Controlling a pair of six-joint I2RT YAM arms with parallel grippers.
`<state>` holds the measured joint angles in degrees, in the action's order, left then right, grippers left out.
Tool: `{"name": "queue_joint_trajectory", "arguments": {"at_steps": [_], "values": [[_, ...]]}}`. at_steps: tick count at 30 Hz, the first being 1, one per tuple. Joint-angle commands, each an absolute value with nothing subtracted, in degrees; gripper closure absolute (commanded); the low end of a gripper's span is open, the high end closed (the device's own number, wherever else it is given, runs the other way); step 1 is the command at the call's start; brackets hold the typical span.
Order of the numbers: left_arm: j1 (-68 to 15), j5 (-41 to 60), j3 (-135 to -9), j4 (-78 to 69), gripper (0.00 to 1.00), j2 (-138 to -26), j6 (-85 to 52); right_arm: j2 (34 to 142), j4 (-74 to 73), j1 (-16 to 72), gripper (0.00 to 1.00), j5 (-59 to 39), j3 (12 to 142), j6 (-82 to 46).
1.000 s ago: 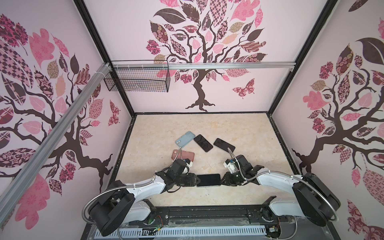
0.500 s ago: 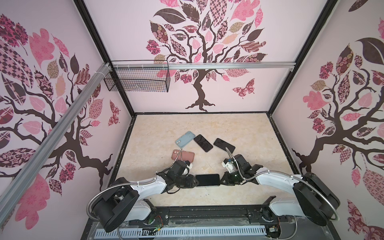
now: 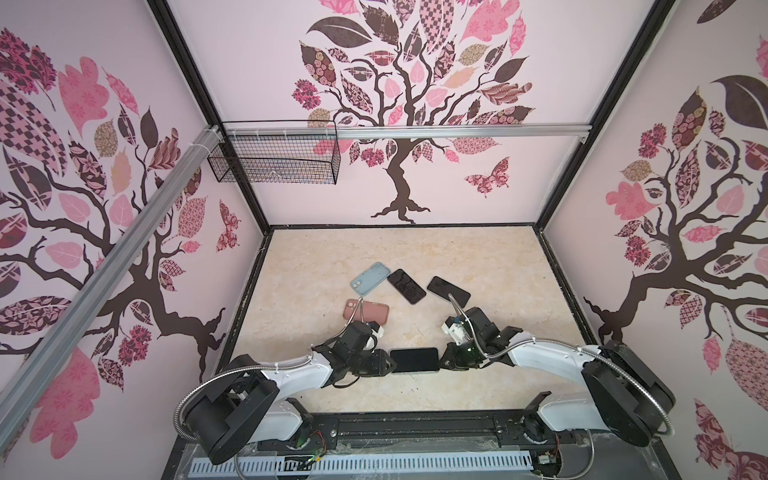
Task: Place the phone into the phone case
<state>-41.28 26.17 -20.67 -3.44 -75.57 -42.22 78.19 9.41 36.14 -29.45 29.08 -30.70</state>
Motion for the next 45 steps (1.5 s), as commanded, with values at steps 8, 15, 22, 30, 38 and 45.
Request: {"name": "queue_joint_trajectory", "arguments": {"at_steps": [8,15,22,30,38,45], "values": [[-41.76,26.73,-18.3,-4.55,0.7,-76.63,-42.23,82.68,9.4,39.07,0.9,-24.2,28.94,-28.35],[-41.82,26.8,-18.27,-5.01,0.72,-77.18,-42.36,85.36,8.75,40.29,0.95,-23.73,28.86,-28.13],[-41.81,26.89,-17.93,-5.62,0.72,-77.61,-42.45,88.29,6.79,40.48,0.94,-25.14,27.93,-28.21],[-41.75,26.98,-17.59,-6.41,0.73,-78.49,-42.45,91.15,6.5,41.65,0.91,-24.38,27.9,-28.12],[-41.75,26.98,-17.23,-7.38,0.74,-79.05,-42.72,95.78,6.98,44.33,0.92,-20.36,28.98,-28.33],[-41.83,26.46,-16.6,-8.04,0.74,-78.94,-43.17,100.07,6.09,46.91,0.96,-18.11,29.59,-29.43]]}}
